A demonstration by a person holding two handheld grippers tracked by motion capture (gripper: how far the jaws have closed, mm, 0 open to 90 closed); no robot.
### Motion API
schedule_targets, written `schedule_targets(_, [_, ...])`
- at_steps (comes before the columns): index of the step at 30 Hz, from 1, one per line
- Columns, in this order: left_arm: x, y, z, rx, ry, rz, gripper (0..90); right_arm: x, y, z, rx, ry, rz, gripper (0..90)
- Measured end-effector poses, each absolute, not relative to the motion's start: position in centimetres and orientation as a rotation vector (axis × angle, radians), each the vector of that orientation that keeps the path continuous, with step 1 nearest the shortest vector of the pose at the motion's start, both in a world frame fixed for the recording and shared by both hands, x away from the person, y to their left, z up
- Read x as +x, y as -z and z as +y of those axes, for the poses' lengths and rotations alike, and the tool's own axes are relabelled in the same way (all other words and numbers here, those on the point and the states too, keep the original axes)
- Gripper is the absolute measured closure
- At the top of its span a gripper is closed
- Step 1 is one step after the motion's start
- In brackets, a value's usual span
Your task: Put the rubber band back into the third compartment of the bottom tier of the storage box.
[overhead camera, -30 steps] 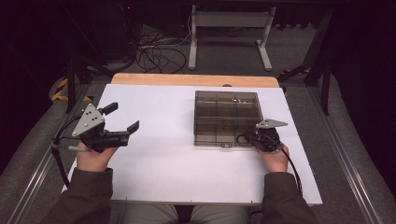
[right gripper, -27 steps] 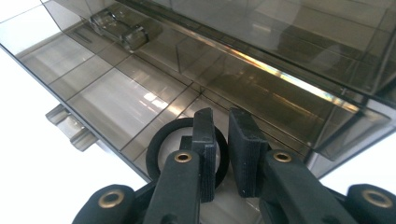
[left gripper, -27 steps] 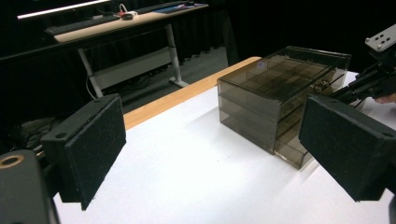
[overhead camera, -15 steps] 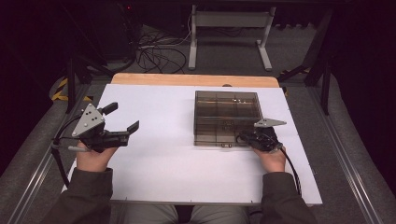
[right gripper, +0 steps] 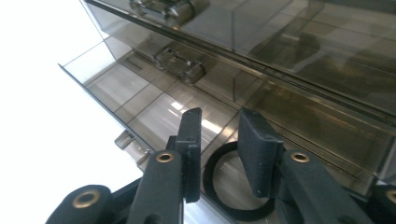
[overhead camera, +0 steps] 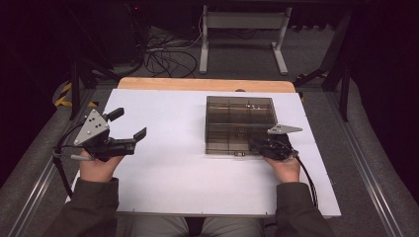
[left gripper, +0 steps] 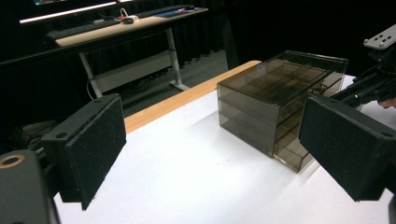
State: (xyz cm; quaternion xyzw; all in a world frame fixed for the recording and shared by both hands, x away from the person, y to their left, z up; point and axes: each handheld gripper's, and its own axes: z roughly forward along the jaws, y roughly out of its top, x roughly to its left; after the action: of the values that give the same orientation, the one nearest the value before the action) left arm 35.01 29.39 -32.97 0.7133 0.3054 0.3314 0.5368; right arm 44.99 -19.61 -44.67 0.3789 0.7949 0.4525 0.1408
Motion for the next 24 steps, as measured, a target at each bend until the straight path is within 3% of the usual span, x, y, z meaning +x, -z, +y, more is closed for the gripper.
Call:
schedule_targets(9, [35.0,33.0,29.5,1.699,-0.788,0.731,8.4,44.7,44.1,-19.2,1.055,-1.344,2.293,59.7])
schedule_targets(24, [35.0,33.0,29.5,1.695,-0.794,0.727,8.4,44.3,43.3,-18.6,1.003,-1.395,2.290,54.3])
